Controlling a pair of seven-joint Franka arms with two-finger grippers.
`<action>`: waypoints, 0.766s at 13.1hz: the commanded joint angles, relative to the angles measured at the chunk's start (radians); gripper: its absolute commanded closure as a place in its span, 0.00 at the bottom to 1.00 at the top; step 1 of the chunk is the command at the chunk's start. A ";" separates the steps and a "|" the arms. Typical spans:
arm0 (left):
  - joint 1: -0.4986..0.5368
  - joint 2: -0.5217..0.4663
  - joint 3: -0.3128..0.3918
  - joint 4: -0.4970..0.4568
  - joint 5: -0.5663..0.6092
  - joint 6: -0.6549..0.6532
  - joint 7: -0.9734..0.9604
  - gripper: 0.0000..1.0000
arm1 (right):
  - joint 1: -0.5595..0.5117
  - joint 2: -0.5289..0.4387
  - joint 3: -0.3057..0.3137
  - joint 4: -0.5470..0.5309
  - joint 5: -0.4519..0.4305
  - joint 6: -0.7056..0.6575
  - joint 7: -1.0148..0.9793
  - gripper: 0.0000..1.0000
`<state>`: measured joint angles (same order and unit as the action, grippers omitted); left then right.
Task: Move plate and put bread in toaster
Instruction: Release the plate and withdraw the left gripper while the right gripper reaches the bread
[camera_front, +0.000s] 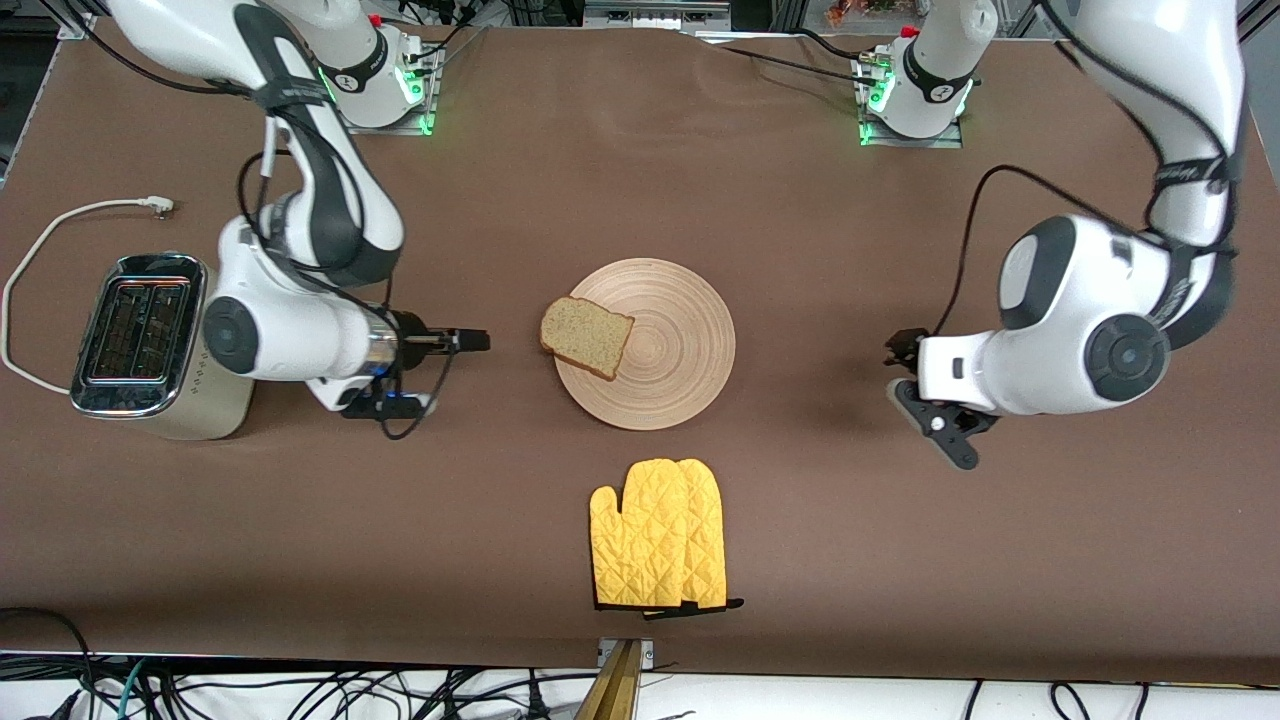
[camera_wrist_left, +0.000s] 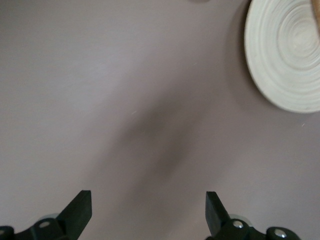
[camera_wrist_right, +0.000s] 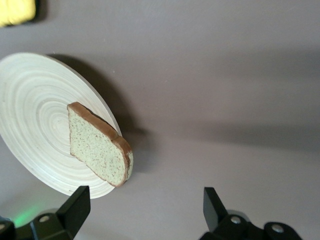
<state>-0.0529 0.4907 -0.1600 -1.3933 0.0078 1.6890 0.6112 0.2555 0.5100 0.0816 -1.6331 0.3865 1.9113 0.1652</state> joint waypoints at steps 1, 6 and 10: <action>-0.014 -0.071 0.031 0.115 0.084 -0.155 -0.013 0.00 | 0.033 0.030 -0.006 -0.054 0.064 0.072 0.005 0.00; -0.001 -0.490 0.149 -0.301 0.019 -0.023 -0.378 0.00 | 0.116 0.081 -0.006 -0.118 0.161 0.194 0.005 0.00; 0.004 -0.500 0.145 -0.271 0.015 -0.012 -0.377 0.00 | 0.130 0.079 -0.002 -0.175 0.236 0.236 -0.003 0.00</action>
<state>-0.0454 -0.0021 -0.0071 -1.6465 0.0299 1.6526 0.2493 0.3841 0.6098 0.0816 -1.7715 0.5807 2.1338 0.1652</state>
